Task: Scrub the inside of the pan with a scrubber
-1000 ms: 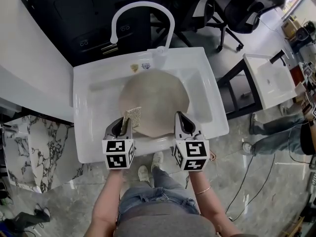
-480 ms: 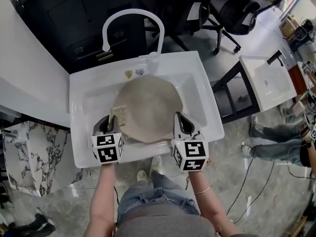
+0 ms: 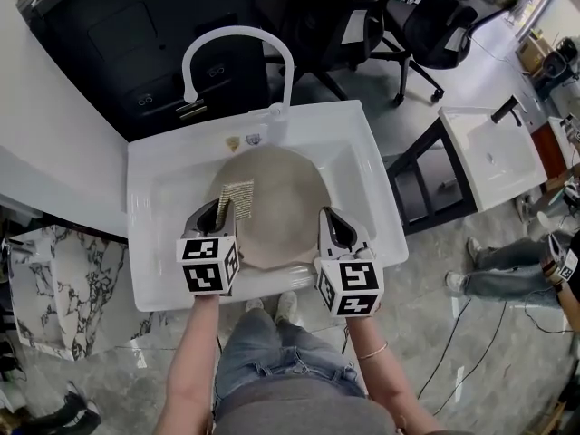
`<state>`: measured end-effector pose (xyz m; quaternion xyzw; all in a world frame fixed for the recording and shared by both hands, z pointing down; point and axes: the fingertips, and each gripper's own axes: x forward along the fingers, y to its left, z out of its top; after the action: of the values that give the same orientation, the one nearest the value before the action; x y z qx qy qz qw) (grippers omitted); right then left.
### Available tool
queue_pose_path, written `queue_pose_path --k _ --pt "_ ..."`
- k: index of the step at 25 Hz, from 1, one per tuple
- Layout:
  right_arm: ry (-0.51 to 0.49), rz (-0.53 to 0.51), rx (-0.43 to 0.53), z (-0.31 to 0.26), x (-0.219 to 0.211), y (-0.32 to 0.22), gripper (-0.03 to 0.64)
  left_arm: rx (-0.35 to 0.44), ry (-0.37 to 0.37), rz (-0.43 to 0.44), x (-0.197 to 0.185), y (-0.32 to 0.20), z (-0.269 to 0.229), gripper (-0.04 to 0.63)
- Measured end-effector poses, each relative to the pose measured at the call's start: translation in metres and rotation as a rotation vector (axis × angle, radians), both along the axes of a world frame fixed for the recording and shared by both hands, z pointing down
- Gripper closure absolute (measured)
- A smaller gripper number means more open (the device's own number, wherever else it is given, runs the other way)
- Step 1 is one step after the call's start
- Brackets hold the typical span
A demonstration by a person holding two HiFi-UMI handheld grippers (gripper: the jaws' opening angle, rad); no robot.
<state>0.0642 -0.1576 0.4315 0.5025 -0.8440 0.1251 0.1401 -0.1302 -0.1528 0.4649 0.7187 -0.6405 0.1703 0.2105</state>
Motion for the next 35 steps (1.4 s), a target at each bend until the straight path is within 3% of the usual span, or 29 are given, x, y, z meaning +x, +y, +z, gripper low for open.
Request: queue_pose_path --k 8,14,22,24,35 --pt "0.008 0.061 -0.027 0.009 0.007 -0.004 0.607 -0.107 0.155 0.202 0.068 -0.007 0.027 0.529" --pt "0.029 0.115 -0.038 0.011 0.008 -0.008 0.607 -0.198 0.190 0.332 0.099 -0.002 0.049 0.529" --pt "0.054 0.150 -0.045 0.013 0.003 -0.017 0.607 -0.342 0.209 0.443 0.102 0.002 0.074 0.529" --pt "0.055 0.155 -0.049 0.013 0.000 -0.021 0.607 -0.363 0.195 0.464 0.100 -0.001 0.077 0.529" --pt "0.058 0.139 -0.056 0.017 -0.019 -0.035 0.607 -0.399 -0.033 0.530 0.079 -0.007 0.099 0.529"
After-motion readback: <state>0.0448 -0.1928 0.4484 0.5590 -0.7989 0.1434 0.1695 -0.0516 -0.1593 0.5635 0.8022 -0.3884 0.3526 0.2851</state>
